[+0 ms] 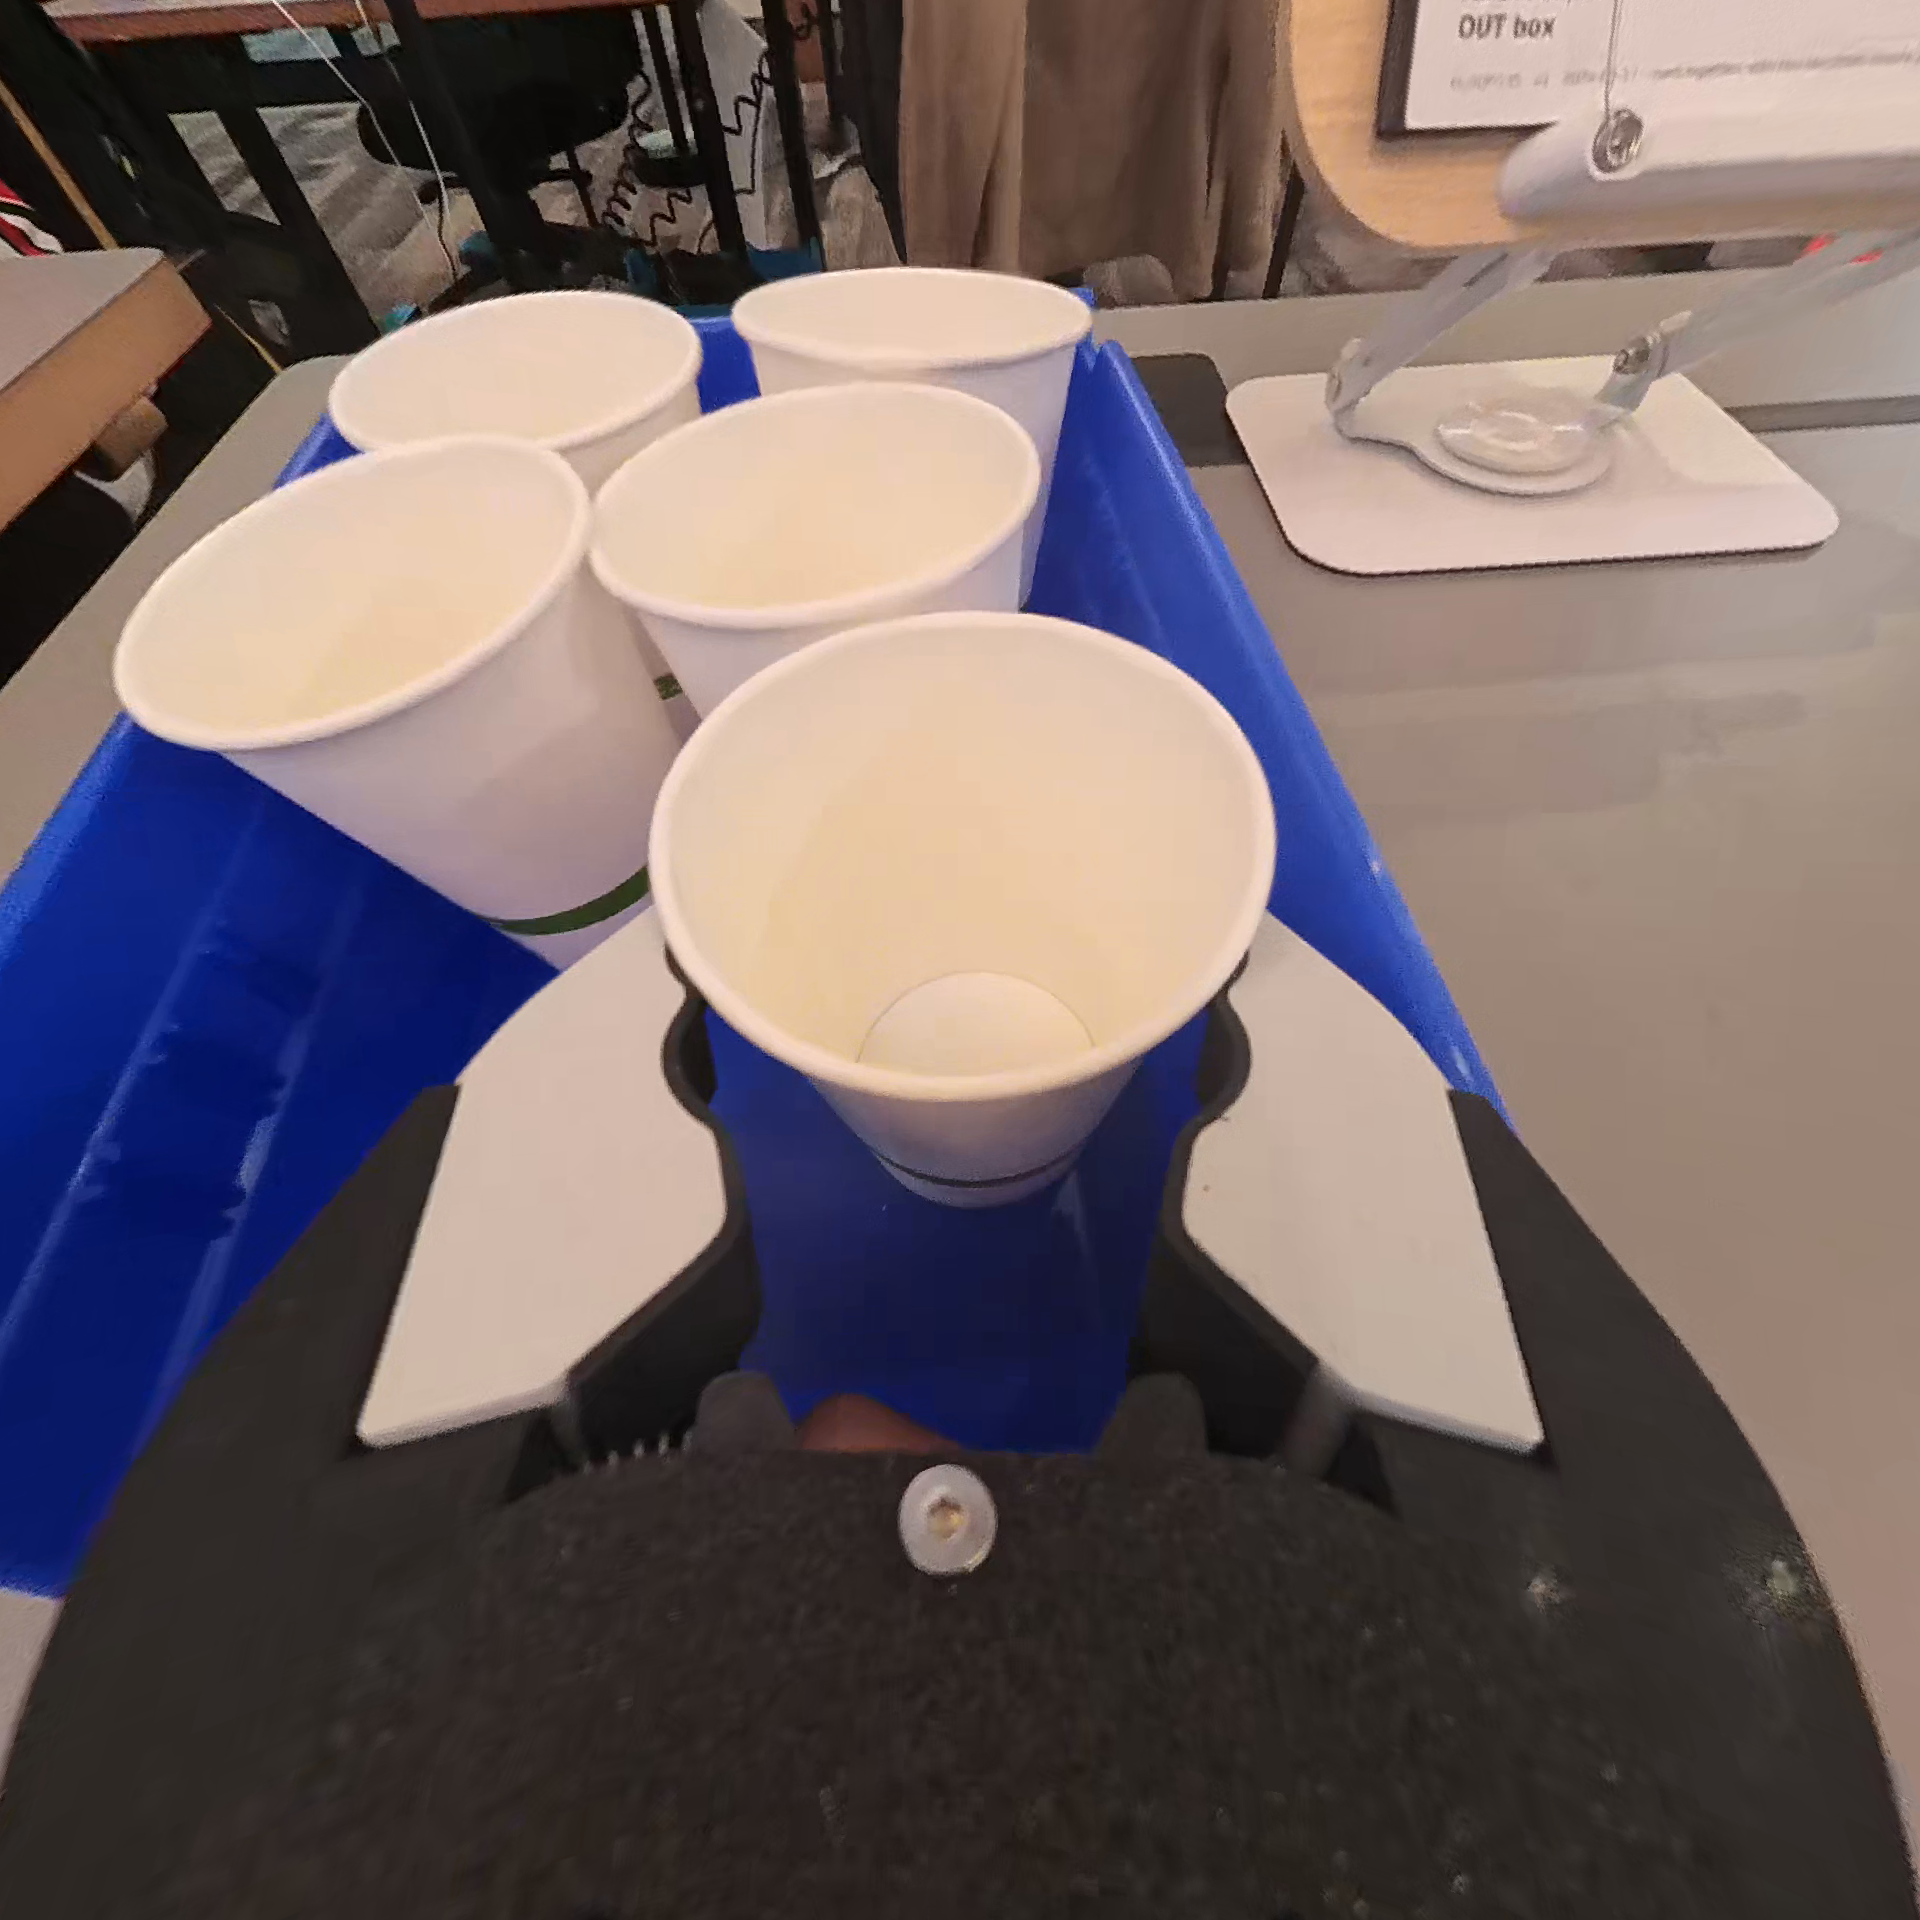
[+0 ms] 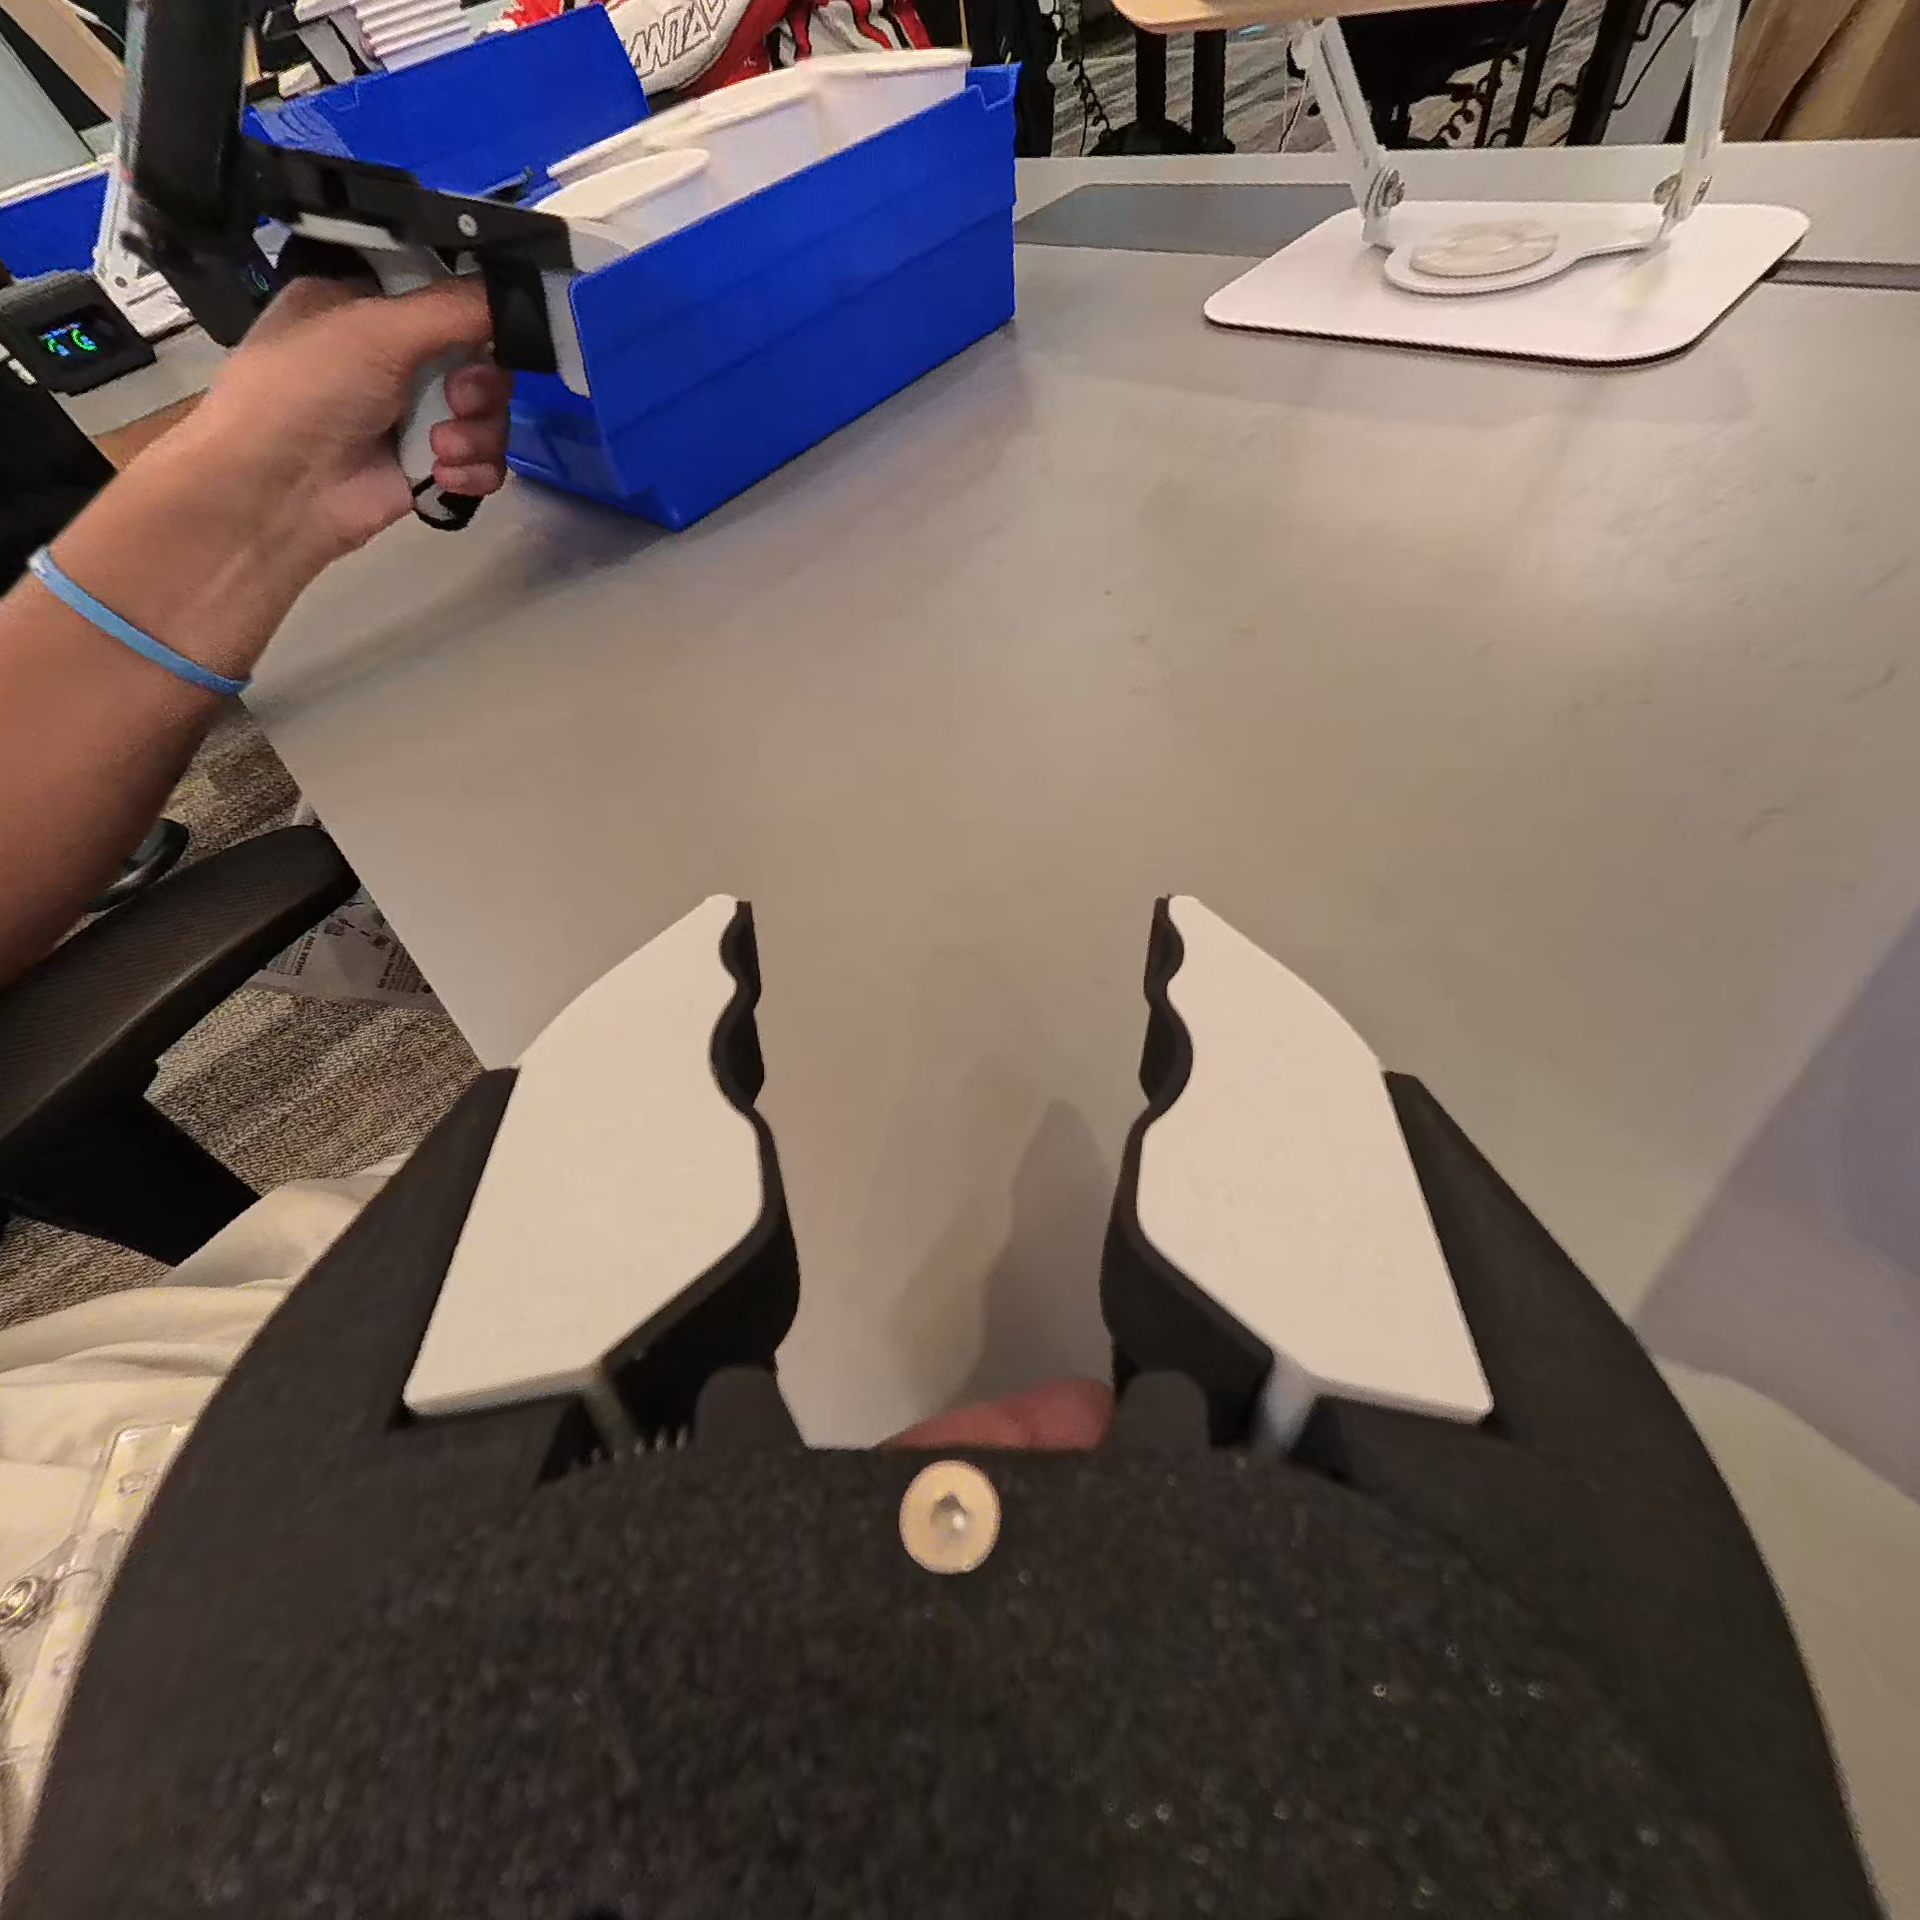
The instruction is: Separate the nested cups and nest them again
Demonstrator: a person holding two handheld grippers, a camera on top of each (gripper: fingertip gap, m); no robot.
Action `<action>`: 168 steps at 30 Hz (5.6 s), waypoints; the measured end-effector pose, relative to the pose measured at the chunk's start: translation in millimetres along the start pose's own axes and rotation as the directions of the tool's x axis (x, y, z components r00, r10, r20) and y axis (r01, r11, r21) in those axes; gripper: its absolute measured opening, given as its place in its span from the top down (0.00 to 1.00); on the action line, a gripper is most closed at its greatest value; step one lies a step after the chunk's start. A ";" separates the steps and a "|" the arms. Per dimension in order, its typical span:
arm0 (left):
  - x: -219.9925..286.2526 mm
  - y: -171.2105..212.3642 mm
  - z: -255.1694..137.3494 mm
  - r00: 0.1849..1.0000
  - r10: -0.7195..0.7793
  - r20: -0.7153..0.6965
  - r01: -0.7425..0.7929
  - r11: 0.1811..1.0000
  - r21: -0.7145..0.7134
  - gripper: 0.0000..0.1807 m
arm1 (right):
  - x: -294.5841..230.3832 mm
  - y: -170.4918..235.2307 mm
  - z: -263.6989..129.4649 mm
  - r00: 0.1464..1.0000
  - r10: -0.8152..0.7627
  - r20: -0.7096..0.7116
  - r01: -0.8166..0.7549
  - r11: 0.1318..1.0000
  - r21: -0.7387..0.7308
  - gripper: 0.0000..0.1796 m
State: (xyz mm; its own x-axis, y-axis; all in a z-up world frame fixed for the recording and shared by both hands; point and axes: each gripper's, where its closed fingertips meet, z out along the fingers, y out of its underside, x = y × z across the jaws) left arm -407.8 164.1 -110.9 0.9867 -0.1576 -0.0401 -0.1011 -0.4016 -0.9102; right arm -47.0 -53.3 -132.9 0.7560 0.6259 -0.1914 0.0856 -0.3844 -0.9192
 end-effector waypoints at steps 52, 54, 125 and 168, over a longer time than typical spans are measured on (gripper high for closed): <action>306.3 -14.1 -192.2 0.126 0.594 -0.795 -0.664 0.646 0.377 0.50 | -79.4 -109.7 11.7 0.721 -0.506 0.473 0.602 0.795 -0.067 0.49; 307.6 -20.4 -193.8 0.153 0.579 -0.801 -0.624 0.685 0.377 0.51 | -74.3 -113.3 10.7 0.734 -0.509 0.449 0.593 0.803 -0.060 0.49; 217.5 69.7 -174.7 0.767 0.166 -0.619 -0.160 0.985 0.066 0.58 | 269.4 -139.2 -89.9 0.793 -0.137 -0.593 -0.011 0.971 -0.239 0.48; -8.9 -36.7 64.9 0.996 0.019 0.087 -0.009 0.994 -0.113 0.47 | -58.9 -10.6 11.3 0.942 -0.123 0.313 0.125 0.992 0.012 0.56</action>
State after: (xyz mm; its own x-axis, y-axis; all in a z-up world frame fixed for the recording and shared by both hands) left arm -404.6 238.7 -103.8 0.9919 -0.0860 -0.0936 -0.1242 -0.4998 -0.8572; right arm -99.7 -78.4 -115.8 0.4985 0.8490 -0.1753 0.1719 -0.2950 -0.9399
